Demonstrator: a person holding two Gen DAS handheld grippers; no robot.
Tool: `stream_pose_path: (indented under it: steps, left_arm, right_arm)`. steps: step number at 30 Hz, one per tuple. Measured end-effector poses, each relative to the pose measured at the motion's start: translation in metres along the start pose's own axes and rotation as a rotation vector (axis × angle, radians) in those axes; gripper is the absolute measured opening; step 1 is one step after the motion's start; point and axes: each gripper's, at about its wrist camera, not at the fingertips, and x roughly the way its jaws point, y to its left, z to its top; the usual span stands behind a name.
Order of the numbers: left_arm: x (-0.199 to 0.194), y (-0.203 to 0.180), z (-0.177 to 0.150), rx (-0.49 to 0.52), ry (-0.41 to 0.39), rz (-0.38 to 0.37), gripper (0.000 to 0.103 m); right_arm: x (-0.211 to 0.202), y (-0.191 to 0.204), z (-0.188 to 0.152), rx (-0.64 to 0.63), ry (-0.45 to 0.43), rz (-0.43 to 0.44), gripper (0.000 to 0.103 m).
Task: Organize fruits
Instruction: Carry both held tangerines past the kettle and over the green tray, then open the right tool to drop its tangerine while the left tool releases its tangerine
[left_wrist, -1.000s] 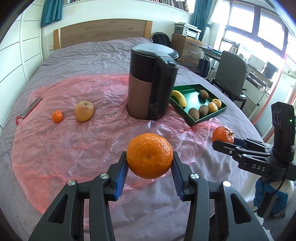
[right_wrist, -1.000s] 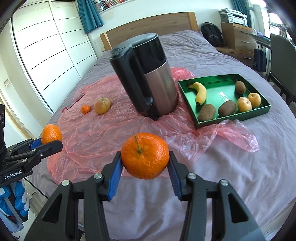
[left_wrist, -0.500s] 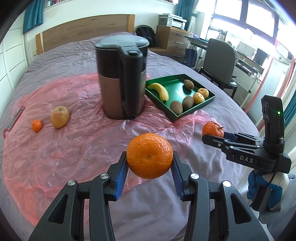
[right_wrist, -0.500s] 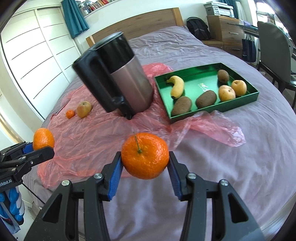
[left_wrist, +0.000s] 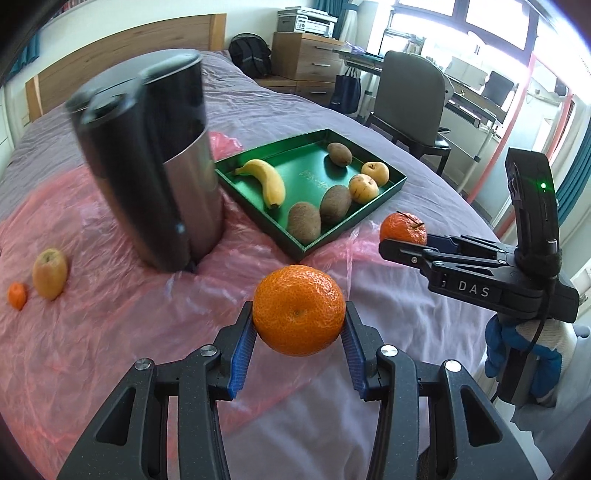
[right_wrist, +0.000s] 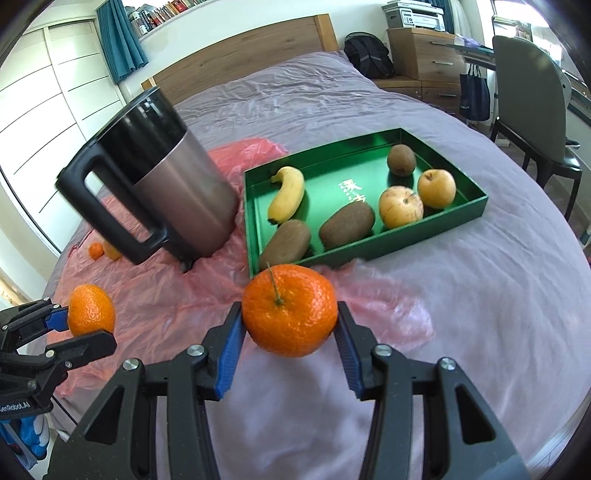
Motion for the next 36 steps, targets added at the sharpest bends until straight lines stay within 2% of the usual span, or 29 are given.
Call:
stream_pose_path:
  steps: [14,25,30,36]
  left_arm:
    - [0.086,-0.013,0.075,0.024,-0.004,-0.028,0.039]
    - [0.156,-0.011,0.124,0.01,0.006,-0.009,0.039]
    - [0.177,-0.008,0.13,-0.002,0.017,-0.002,0.039]
    - [0.194,-0.016,0.122,0.044,0.029,0.019,0.039]
  right_arm:
    - [0.057,-0.048,0.087,-0.034,-0.029,-0.058,0.023]
    - [0.138,-0.08,0.166,-0.057,0.013,-0.077,0.022]
    - [0.171,-0.09,0.189,-0.058,0.038,-0.081,0.023]
    - [0.203,-0.089,0.199,-0.107,0.105,-0.096,0.023]
